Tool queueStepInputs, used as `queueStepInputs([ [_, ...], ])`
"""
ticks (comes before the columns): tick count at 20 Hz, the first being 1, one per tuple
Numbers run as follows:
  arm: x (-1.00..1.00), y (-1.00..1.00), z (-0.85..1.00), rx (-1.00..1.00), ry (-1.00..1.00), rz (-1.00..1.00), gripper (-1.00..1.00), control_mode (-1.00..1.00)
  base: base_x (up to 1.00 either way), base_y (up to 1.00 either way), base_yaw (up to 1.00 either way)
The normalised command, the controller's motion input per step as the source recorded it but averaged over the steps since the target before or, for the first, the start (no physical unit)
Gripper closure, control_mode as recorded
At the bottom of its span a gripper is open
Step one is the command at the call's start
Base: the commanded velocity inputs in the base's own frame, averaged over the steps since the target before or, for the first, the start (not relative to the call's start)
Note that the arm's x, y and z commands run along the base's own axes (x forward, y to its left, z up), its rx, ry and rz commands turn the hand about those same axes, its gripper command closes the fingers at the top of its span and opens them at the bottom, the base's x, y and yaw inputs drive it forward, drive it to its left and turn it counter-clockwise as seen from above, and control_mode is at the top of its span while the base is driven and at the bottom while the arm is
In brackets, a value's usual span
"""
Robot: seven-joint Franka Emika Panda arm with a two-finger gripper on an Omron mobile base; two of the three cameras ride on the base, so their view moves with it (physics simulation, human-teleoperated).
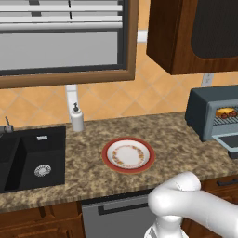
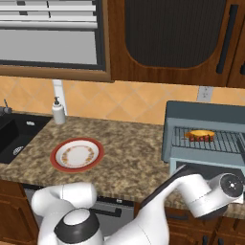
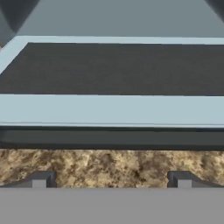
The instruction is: Pick up the kebab skewer and baguette bread, and place them inside the toaster oven. Close the toaster oven door and start by setting the timer.
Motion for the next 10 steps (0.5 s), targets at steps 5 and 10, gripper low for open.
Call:
queueStepInputs([
  [5, 0.0, 0.0, -0.36, 0.0, 0.0, 0.0, -1.0, -1.0, 0.0, 0.0, 0.0],
  [10, 0.06, 0.0, -0.31, 0.0, -0.01, 0.0, -1.0, -1.0, 0.0, 0.0, 0.0],
])
